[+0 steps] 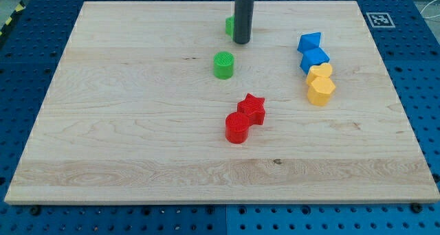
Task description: Point your arm at the green star
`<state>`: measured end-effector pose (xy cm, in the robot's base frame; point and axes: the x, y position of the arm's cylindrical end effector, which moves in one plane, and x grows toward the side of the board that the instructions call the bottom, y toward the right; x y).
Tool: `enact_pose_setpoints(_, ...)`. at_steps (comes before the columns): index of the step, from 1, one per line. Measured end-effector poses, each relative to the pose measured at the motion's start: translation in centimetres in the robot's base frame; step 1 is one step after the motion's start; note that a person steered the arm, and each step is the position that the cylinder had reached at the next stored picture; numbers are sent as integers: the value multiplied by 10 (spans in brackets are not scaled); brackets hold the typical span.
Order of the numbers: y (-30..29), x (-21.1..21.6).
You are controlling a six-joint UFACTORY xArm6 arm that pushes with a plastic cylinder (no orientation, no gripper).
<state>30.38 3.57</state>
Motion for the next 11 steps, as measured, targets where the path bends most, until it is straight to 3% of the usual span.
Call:
enact_pose_setpoints(2,-8,-25)
enact_pose_setpoints(4,-85,-25)
enact_pose_setpoints(6,-64,-99)
enact_pose_setpoints(7,-32,-102)
enact_pose_setpoints(9,-77,-102)
enact_pose_setpoints(11,-79,-92)
